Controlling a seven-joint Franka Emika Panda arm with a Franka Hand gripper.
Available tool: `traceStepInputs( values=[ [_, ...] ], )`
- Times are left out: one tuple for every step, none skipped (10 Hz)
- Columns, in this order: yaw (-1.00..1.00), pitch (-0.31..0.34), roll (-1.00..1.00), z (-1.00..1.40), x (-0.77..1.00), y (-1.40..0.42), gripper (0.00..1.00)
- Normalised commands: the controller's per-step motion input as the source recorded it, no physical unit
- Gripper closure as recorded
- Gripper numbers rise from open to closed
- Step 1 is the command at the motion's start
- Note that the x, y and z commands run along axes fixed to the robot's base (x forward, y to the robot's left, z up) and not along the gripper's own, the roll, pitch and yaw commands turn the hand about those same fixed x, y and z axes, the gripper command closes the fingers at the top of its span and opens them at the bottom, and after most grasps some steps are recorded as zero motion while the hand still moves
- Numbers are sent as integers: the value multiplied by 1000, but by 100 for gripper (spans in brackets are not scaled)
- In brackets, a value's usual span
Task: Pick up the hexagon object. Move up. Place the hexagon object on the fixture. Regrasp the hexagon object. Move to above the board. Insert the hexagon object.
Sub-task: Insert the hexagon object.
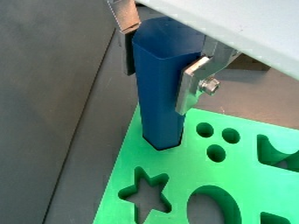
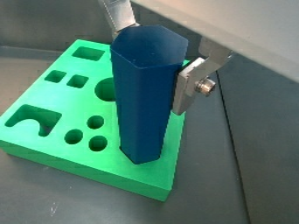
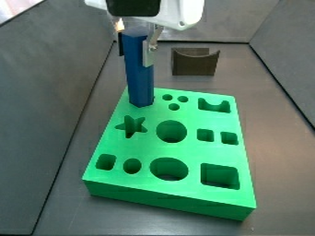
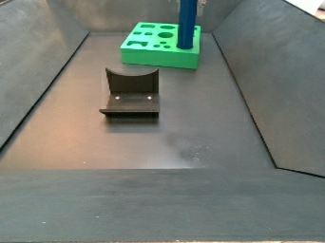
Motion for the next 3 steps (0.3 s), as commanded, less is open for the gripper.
traceStepInputs(
  values=[
    [0,-60,210,-923,0,0,100],
    [0,-46,206,-931,0,0,100],
    [0,0,0,0,0,0,100]
  ],
)
